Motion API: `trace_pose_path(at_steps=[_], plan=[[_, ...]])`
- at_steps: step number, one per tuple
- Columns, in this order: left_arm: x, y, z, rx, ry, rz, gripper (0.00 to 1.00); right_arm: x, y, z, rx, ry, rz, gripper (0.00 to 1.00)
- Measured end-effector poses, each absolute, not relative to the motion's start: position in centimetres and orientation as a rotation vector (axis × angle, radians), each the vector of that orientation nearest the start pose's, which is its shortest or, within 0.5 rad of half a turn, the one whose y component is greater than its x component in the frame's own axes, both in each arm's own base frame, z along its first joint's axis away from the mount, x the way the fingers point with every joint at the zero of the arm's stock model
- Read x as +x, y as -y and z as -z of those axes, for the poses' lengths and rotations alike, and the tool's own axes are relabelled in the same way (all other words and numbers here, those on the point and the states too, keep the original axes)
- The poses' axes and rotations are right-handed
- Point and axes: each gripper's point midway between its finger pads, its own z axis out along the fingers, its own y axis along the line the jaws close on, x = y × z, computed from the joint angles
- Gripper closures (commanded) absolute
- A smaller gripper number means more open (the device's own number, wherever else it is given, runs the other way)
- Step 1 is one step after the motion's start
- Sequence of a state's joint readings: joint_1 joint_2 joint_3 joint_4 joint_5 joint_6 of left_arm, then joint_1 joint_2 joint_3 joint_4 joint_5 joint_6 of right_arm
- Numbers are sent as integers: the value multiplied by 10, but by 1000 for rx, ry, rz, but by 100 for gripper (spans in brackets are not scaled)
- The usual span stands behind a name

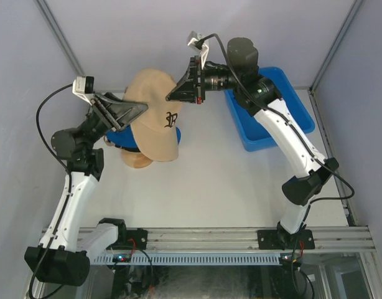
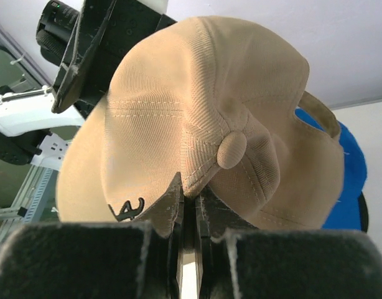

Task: Stack the hats
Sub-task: Pick up the hat from the bin.

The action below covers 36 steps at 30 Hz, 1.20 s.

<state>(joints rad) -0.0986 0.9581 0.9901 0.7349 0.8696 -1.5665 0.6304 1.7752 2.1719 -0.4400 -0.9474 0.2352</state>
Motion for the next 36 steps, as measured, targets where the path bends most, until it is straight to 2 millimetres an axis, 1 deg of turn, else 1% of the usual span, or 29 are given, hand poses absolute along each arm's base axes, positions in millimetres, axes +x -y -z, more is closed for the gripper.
trace_pose_path(at_steps=[2, 3, 6, 7, 8, 9, 10, 11, 12, 14, 16, 19, 21, 22, 24, 26, 27, 29, 30, 31, 32, 34, 35, 36], plan=[[208, 183, -506, 131, -1289, 1830, 91, 272, -384, -470, -1099, -1436, -1423, 100], [209, 183, -505, 130, -1289, 1839, 98, 272, -386, -468, -1103, -1442, -1438, 100], [213, 184, -501, 128, -1299, 1849, 100, 271, -388, -468, -1100, -1456, -1473, 100], [213, 184, -501, 128, -1295, 1848, 100, 272, -389, -469, -1094, -1462, -1481, 98], [214, 184, -502, 128, -1290, 1845, 100, 273, -388, -469, -1085, -1470, -1487, 90], [216, 184, -502, 122, -1285, 1843, 100, 274, -387, -469, -1072, -1482, -1492, 55], [217, 183, -502, 116, -1283, 1837, 100, 276, -387, -469, -1057, -1497, -1497, 9], [219, 183, -501, 113, -1281, 1822, 100, 279, -386, -468, -1030, -1518, -1493, 1], [221, 182, -500, 102, -1281, 1808, 100, 283, -386, -468, -1009, -1531, -1481, 0], [230, 180, -497, 63, -1288, 1751, 100, 292, -384, -464, -966, -1562, -1446, 0], [239, 176, -493, 11, -1298, 1674, 100, 303, -380, -455, -903, -1618, -1392, 0], [251, 166, -490, -68, -1290, 1544, 100, 315, -368, -435, -809, -1717, -1289, 0], [256, 158, -489, -114, -1279, 1464, 100, 319, -359, -429, -760, -1750, -1217, 0], [260, 152, -490, -146, -1266, 1416, 100, 322, -352, -428, -729, -1762, -1173, 0], [265, 139, -493, -205, -1233, 1314, 100, 324, -339, -431, -662, -1767, -1097, 0], [265, 128, -499, -239, -1194, 1229, 100, 327, -322, -443, -551, -1737, -1029, 0], [265, 123, -502, -257, -1173, 1184, 100, 326, -312, -449, -486, -1714, -1015, 11], [262, 116, -511, -277, -1129, 1108, 100, 324, -293, -461, -358, -1642, -1056, 45], [260, 114, -517, -279, -1110, 1076, 100, 323, -282, -467, -282, -1588, -1113, 56], [258, 112, -522, -280, -1092, 1045, 100, 326, -269, -473, -189, -1532, -1179, 62], [257, 111, -526, -283, -1078, 1020, 100, 332, -256, -478, -107, -1478, -1244, 65], [254, 112, -535, -278, -1052, 960, 100, 344, -242, -491, -7, -1421, -1343, 68], [253, 112, -537, -281, -1044, 928, 100, 356, -240, -494, 41, -1429, -1394, 68], [253, 112, -538, -283, -1039, 896, 100, 363, -246, -496, 66, -1453, -1448, 69]])
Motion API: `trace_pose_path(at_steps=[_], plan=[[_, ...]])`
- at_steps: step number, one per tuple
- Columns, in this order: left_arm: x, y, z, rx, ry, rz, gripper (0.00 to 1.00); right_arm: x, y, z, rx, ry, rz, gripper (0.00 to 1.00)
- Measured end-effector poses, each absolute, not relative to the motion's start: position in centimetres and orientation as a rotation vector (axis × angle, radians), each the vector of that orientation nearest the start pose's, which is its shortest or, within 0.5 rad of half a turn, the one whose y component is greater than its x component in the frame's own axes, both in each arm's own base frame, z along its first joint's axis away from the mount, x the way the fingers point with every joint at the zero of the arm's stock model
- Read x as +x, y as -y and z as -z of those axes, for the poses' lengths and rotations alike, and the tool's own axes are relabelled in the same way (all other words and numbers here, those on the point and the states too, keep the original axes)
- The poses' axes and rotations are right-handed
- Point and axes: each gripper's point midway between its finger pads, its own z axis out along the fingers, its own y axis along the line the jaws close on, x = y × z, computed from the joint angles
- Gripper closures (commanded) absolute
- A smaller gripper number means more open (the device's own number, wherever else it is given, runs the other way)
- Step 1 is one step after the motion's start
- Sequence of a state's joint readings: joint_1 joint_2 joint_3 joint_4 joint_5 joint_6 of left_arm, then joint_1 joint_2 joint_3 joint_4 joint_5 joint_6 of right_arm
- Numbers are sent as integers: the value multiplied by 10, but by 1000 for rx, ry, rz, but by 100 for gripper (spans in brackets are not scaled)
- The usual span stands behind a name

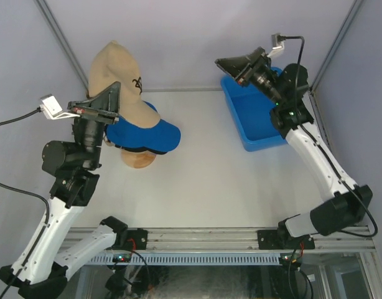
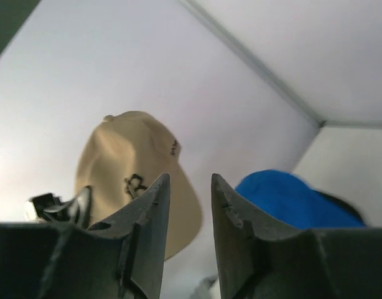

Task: Stack the hats
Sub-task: Pick up the hat from the bin.

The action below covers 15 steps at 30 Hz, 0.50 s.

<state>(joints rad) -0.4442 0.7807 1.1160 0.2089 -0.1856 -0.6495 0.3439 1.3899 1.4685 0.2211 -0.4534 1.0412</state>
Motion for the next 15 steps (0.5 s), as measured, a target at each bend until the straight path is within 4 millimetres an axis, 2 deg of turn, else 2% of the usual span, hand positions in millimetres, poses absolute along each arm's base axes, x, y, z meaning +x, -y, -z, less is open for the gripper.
trace_pose_path(at_steps=[3, 8, 12, 15], plan=[[252, 112, -541, -291, -1024, 810, 100, 362, -267, -495, 114, -1506, -1611, 72], [261, 105, -544, -316, -991, 669, 100, 329, -318, -485, 185, -1645, -2009, 60], [267, 101, -546, -322, -972, 598, 100, 309, -351, -471, 218, -1771, -2205, 49], [270, 100, -549, -319, -956, 575, 100, 295, -371, -463, 234, -1851, -2295, 45]])
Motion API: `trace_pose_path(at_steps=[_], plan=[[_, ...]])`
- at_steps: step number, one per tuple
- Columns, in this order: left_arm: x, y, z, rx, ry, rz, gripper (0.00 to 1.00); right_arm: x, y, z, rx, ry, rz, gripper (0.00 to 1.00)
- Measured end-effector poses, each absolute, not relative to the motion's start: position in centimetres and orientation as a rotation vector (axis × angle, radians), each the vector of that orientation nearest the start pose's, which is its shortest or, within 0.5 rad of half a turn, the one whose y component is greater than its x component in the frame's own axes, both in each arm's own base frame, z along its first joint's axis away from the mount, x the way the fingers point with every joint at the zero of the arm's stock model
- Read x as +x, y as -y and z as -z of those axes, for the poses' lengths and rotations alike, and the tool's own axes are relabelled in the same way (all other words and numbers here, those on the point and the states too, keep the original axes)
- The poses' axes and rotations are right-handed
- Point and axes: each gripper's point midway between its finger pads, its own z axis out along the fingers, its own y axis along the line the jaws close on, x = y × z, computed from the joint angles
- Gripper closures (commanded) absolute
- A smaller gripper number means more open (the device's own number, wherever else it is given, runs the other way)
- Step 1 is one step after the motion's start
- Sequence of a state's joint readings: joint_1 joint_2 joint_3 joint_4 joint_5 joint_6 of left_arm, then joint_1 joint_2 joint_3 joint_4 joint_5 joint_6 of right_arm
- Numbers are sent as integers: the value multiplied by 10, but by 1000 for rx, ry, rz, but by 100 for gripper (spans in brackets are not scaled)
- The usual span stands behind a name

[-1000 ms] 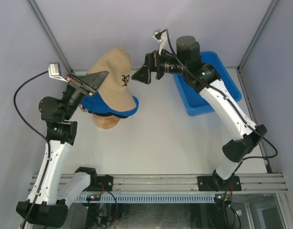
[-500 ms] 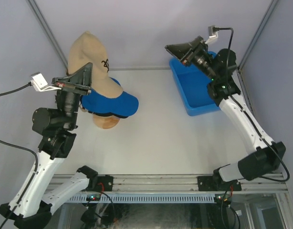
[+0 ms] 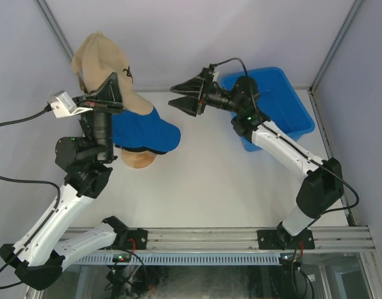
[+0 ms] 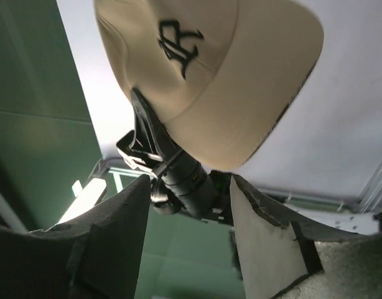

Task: Stack the hats
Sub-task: Pick up the hat from the bin.

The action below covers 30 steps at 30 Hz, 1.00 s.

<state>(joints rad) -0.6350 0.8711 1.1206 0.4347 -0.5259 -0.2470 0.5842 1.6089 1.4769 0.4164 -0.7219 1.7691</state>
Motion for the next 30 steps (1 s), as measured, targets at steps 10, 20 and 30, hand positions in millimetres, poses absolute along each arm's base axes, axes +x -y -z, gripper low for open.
trace_pose_path(at_steps=[10, 20, 30], plan=[[268, 100, -563, -303, -884, 562, 100, 264, -408, -454, 236, -1993, -2498, 45], [264, 115, -569, -215, -867, 595, 100, 272, -430, -459, 242, -2038, -2579, 51], [248, 117, -580, -150, -830, 626, 100, 270, -450, -459, 192, -2041, -2633, 97]])
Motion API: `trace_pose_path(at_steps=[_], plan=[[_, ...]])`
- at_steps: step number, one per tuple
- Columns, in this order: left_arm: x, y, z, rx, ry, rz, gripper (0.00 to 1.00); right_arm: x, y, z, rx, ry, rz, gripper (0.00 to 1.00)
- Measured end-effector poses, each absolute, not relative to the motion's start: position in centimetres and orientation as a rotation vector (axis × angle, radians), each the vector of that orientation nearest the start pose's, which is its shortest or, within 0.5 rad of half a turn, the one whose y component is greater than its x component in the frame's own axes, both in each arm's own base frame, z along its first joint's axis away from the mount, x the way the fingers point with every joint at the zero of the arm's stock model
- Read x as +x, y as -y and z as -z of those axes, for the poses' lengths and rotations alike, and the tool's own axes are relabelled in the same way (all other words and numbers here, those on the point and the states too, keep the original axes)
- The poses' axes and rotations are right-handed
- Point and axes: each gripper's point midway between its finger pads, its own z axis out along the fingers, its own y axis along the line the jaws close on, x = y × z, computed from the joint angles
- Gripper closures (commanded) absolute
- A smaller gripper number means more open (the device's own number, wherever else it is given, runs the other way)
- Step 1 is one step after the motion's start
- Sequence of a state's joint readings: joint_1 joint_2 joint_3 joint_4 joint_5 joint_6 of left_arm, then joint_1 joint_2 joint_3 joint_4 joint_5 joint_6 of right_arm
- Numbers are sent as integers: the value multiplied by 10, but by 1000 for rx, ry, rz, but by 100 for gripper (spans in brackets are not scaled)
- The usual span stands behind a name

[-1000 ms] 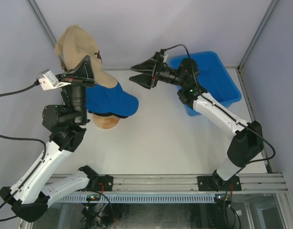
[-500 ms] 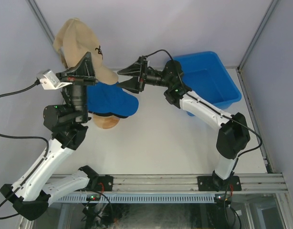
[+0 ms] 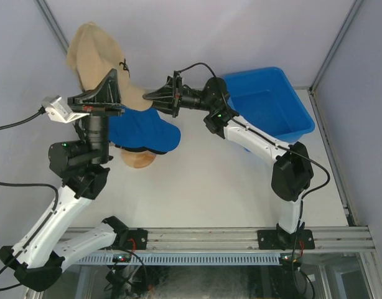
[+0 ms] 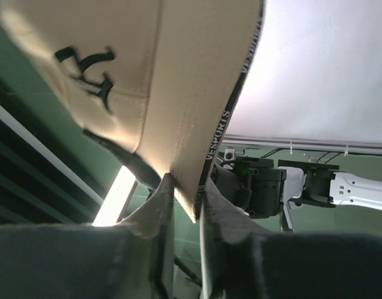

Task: Stack the hats
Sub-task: Pick up the hat from the bin, then stack the hat on the hat.

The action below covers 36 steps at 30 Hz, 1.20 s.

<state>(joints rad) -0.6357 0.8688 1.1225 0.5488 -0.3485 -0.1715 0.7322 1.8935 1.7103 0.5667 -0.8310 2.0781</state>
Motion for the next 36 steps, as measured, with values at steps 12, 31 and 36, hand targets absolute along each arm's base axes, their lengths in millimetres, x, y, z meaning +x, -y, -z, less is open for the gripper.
trace_pose_path(at_steps=[12, 31, 36], plan=[[231, 84, -543, -229, -858, 564, 79, 279, -449, -456, -12, -1932, -2675, 100], [233, -10, -434, -503, -1006, 172, 62, 421, -468, -373, -126, -1835, -2509, 100], [231, -26, -415, -585, -1027, 113, 58, 426, -478, -350, -80, -1899, -2513, 100]])
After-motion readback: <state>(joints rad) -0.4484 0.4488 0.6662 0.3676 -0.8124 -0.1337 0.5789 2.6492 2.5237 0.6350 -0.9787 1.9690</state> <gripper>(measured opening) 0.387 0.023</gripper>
